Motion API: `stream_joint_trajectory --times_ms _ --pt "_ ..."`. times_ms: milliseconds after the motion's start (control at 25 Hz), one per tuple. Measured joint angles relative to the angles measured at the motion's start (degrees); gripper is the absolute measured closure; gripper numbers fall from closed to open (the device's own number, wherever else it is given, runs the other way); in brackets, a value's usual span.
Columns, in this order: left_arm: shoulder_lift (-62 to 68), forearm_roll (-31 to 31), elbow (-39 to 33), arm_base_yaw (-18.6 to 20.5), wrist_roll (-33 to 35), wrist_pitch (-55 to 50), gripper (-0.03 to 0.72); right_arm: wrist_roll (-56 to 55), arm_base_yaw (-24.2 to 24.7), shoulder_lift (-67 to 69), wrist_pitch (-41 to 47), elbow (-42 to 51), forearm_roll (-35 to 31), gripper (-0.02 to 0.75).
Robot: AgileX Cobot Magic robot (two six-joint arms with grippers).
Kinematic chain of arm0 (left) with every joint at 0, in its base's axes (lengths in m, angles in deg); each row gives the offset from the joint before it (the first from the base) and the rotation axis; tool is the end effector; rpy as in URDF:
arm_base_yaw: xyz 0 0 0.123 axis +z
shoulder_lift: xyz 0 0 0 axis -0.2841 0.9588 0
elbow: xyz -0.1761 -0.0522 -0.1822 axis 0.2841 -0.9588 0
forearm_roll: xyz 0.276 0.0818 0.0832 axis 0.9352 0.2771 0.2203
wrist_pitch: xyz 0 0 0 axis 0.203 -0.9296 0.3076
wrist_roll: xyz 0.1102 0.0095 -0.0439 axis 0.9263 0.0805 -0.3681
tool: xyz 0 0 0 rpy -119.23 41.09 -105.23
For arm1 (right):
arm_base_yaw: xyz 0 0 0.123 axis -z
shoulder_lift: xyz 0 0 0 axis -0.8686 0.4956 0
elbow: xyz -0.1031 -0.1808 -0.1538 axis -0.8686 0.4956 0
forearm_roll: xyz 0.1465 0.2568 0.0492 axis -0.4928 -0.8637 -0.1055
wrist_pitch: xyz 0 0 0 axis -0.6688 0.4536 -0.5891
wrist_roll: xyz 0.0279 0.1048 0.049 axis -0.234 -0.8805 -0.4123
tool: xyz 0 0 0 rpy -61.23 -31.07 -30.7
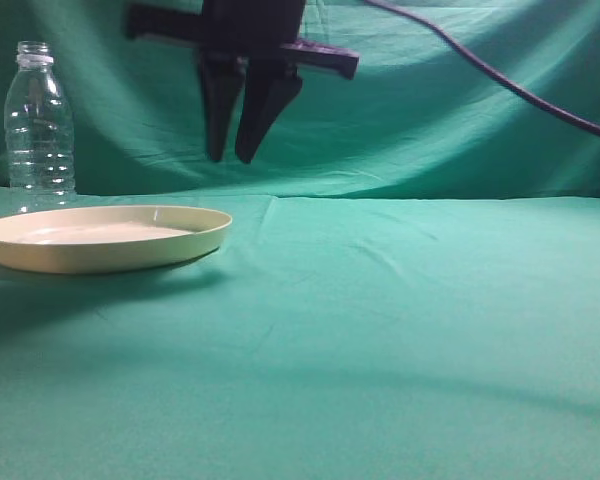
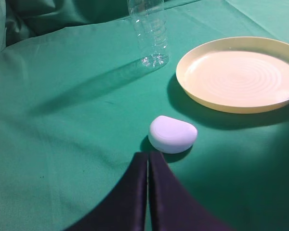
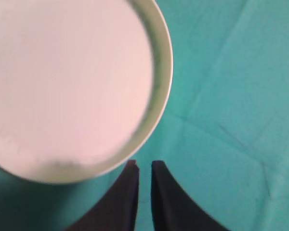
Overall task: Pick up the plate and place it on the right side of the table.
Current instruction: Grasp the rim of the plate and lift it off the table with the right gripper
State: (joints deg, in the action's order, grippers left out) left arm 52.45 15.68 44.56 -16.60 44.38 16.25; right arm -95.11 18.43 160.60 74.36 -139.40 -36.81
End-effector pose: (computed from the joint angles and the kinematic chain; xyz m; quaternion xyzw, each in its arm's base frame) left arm 0.1550 -0.0022 0.1695 0.1169 0.7849 0.0786 0.6034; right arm 0.3617 0.3251 0.1671 -0.2594 0.9437 0.0945 0.1821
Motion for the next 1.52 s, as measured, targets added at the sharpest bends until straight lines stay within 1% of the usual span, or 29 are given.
stream_joint_trajectory --times_ms 80,200,280,320,480,520,560,1040,1120,1160,1240,1280,1320,1440,1520 --pt "0.0 0.0 0.0 0.0 0.0 0.0 0.688 0.0 0.0 3.53 0.26 -4.18 0.24 0.601" --pt "0.0 0.0 0.0 0.0 0.0 0.0 0.688 0.0 0.0 7.57 0.24 -8.24 0.24 0.372" --pt "0.0 0.0 0.0 0.0 0.0 0.0 0.688 0.0 0.0 9.78 -0.29 -9.9 0.49 0.256" --pt "0.0 0.0 0.0 0.0 0.0 0.0 0.688 0.0 0.0 10.56 -0.72 -10.47 0.53 0.224" --pt "0.0 0.0 0.0 0.0 0.0 0.0 0.688 0.0 0.0 13.31 -2.87 -11.12 1.14 0.228" --pt "0.0 0.0 0.0 0.0 0.0 0.0 0.688 0.0 0.0 14.0 -3.5 -11.21 1.24 0.276" --pt "0.0 0.0 0.0 0.0 0.0 0.0 0.688 0.0 0.0 14.43 -3.67 -11.21 1.27 0.29" --pt "0.0 0.0 0.0 0.0 0.0 0.0 0.688 0.0 0.0 16.68 -5.71 -11.46 3.04 0.283" --pt "0.0 0.0 0.0 0.0 0.0 0.0 0.688 0.0 0.0 16.76 -6.08 -11.57 3.04 0.361" --pt "0.0 0.0 0.0 0.0 0.0 0.0 0.688 0.0 -0.03 16.76 -6.07 -11.57 3.36 0.422" --pt "0.0 0.0 0.0 0.0 0.0 0.0 0.688 -0.5 -0.03 16.76 -5.74 -11.67 5.34 0.586" --pt "0.0 0.0 0.0 0.0 0.0 0.0 0.688 -1.54 -0.03 16.76 -5.62 -11.83 6.31 0.65" --pt "0.0 0.0 0.0 0.0 0.0 0.0 0.688 -2.55 -0.03 16.76 -5.34 -12.1 7.0 0.672" --pt "0.0 0.0 0.0 0.0 0.0 0.0 0.688 -4.76 -0.14 16.8 -2.02 -14.07 10.28 0.665" --pt "0.0 0.0 0.0 0.0 0.0 0.0 0.688 -5.1 -0.14 16.9 3.03 -16.75 13.24 0.738"
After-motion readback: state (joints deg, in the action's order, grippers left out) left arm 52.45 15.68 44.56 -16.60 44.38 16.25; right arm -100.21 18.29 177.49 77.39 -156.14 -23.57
